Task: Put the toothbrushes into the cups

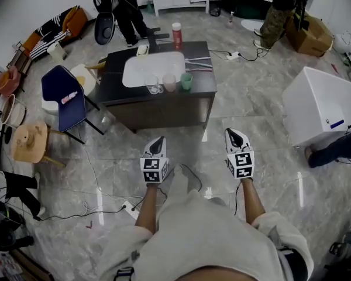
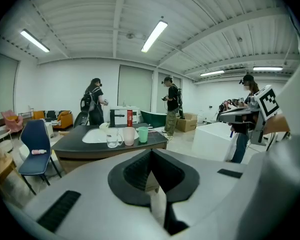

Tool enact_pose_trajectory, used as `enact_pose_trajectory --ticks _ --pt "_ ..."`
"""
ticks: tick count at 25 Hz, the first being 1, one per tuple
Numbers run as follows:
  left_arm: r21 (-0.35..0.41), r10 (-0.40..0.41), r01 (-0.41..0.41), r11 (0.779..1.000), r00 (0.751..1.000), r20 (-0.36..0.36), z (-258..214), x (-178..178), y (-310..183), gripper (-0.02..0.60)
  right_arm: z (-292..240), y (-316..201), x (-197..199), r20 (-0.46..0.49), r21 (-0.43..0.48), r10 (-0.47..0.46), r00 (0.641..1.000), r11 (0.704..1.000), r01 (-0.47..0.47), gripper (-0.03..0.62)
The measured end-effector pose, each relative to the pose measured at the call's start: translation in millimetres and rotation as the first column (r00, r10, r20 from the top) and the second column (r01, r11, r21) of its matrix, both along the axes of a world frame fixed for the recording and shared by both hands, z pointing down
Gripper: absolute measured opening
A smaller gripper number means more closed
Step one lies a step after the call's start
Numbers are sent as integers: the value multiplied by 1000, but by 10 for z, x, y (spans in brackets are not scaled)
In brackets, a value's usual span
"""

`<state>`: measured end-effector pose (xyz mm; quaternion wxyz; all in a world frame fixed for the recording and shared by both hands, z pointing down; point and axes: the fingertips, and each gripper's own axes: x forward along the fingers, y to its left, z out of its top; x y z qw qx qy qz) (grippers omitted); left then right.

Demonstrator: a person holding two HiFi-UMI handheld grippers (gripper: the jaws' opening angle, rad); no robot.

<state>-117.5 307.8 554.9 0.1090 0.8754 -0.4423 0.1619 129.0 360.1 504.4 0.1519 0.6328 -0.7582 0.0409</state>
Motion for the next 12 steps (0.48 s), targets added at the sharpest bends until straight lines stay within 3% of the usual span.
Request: enact_pose_trajectory --ticks 12 --pt "-1 60 -60 998 998 -21 -68 -66 -1591 26 -119 -1385 -78 -17 -9 66 998 998 -66 12"
